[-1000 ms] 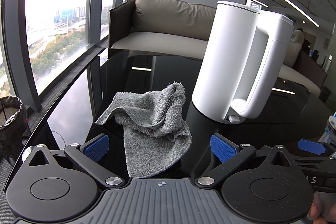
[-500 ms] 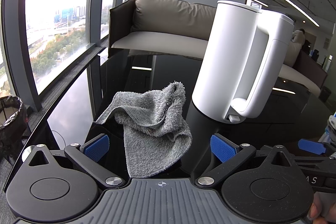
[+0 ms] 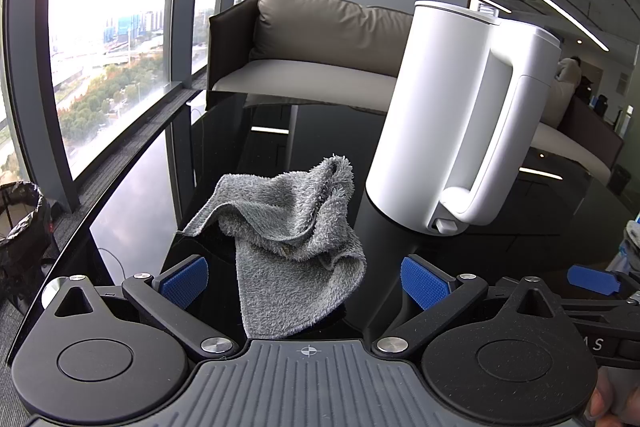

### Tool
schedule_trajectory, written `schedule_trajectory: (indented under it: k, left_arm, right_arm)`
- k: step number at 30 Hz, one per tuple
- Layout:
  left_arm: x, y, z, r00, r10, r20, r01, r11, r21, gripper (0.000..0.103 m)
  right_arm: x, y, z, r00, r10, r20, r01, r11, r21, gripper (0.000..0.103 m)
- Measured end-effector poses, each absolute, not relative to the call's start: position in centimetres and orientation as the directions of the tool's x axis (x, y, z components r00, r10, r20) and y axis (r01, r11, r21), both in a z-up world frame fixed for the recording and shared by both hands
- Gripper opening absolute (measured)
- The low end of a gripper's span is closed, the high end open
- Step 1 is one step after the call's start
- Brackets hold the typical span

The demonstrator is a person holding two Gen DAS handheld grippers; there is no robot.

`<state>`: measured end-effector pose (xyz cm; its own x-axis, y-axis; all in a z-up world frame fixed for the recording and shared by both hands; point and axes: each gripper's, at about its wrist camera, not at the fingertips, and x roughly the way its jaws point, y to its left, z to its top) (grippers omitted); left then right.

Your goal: Clean container

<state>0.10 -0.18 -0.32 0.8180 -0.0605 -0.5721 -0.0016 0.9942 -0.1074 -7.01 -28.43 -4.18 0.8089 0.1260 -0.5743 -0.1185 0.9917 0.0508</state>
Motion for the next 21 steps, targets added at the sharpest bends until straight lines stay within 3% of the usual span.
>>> schedule_trajectory:
  k: [12,21]
  left_arm:
    - [0.2,-0.2,-0.4,0.816,-0.058,-0.576,-0.005,0.994,-0.107,0.102]
    - [0.3,0.2,-0.6,0.811,-0.043,-0.584,-0.027,0.993,-0.111,0.102]
  right_arm:
    - [-6.8,-28.2,-4.3,0.816,0.118,-0.566,-0.116,0.992,0.04,0.102]
    - [-5.1,-27.2,-3.1,0.854,0.151,-0.499,-0.166,0.986,0.015,0.102]
